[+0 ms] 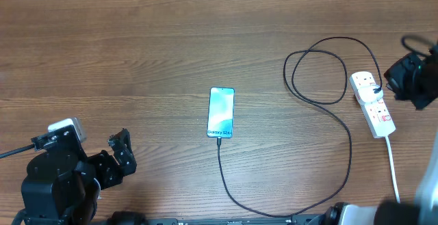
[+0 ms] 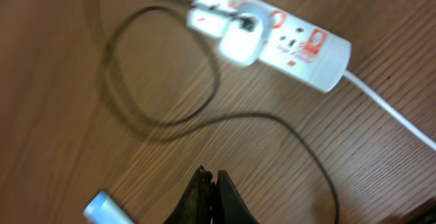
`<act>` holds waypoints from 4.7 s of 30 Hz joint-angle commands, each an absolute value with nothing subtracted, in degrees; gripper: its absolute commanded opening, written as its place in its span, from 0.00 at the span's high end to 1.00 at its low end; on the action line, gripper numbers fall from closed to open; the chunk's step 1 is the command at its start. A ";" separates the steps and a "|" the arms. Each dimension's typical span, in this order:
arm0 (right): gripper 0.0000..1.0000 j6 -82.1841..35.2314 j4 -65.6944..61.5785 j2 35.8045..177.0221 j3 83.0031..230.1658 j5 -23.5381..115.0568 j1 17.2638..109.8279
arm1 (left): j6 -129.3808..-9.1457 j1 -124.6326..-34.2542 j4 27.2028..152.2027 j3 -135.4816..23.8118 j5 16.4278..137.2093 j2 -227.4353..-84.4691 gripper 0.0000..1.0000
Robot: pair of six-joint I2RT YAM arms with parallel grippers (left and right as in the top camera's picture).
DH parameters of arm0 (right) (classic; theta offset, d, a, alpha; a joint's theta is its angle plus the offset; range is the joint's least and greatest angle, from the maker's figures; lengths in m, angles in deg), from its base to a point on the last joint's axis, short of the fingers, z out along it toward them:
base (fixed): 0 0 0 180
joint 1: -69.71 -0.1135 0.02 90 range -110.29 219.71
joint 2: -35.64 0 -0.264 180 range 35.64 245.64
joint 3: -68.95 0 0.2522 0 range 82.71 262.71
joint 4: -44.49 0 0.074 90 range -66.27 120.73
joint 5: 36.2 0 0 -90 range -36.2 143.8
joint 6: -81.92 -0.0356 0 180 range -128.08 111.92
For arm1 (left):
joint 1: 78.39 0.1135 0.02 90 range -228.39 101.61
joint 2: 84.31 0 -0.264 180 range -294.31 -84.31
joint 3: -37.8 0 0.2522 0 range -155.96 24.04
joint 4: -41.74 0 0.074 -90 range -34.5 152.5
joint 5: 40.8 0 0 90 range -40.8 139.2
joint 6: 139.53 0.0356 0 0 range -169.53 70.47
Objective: Plug charger to phone and switch on socket
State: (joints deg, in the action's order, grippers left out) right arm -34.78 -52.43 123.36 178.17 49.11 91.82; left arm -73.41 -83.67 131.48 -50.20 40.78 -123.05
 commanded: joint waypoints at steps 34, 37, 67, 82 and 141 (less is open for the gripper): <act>0.00 -28.55 -65.19 89.53 174.54 50.43 85.50 | -73.97 -83.89 131.81 -49.93 40.21 -122.89 0.00; 0.00 -27.45 -62.09 88.74 170.82 48.20 85.50 | -73.97 -83.89 131.81 -49.93 40.21 -122.89 0.00; 0.00 -30.62 28.16 36.48 97.21 35.72 75.34 | -73.97 -83.89 131.81 -49.93 40.23 -122.92 0.01; 0.00 -30.71 49.10 35.78 83.11 40.96 75.34 | -73.97 -83.89 131.81 -49.93 40.21 -122.89 0.01; 0.00 -31.19 26.50 35.80 83.16 47.61 75.25 | -73.34 -83.89 136.27 -49.93 37.94 -122.89 0.00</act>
State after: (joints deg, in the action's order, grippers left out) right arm -31.00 26.21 36.37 83.75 46.78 75.60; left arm -73.38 -83.67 134.54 -49.91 39.84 -123.05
